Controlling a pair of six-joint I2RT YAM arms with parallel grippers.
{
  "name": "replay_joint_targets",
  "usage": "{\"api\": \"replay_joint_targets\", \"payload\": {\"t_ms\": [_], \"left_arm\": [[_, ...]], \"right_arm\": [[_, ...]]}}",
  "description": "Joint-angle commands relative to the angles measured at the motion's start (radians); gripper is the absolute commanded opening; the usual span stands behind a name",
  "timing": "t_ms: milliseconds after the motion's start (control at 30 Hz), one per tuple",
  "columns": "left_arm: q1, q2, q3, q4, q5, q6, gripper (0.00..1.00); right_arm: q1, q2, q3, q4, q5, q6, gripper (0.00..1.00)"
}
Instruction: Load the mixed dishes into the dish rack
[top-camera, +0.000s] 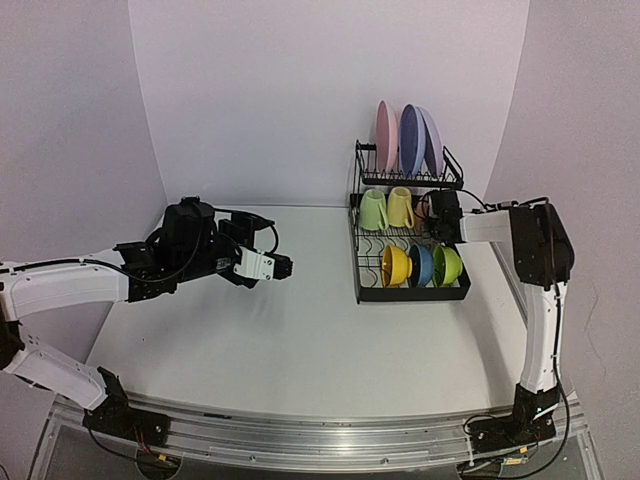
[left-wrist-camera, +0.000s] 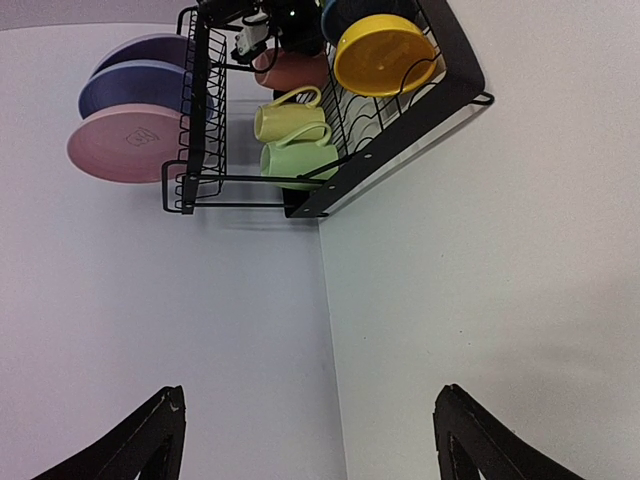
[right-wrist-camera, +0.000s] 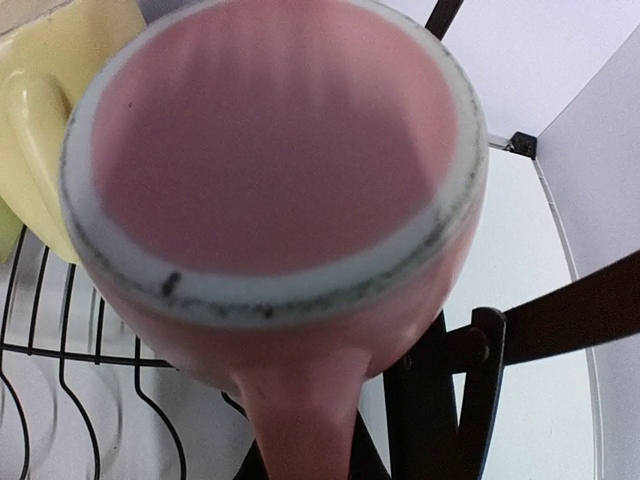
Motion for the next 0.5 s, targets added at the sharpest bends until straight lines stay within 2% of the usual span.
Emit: {"api": "replay_joint_targets", "payload": {"t_ms": [0,200,467], "left_arm": [[0.007,-0.015,0.008,-0.019,-0.006,-0.022,0.85],[0.007,-0.017,0.009,-0.024,-0.007,-0.022,0.85],[0.009,-0.018,0.011,-0.030,-0.004,-0.023,0.85]], "right_arm": [[-0.013,0.013,0.087,-0.015,-0.007,-0.012,0.22],[-0.022,0.016,0.096,-0.025,-0.022,-0.004,0.28],[-0.030,0.036,0.126,-0.026,0.046,-0.059,0.23]]}}
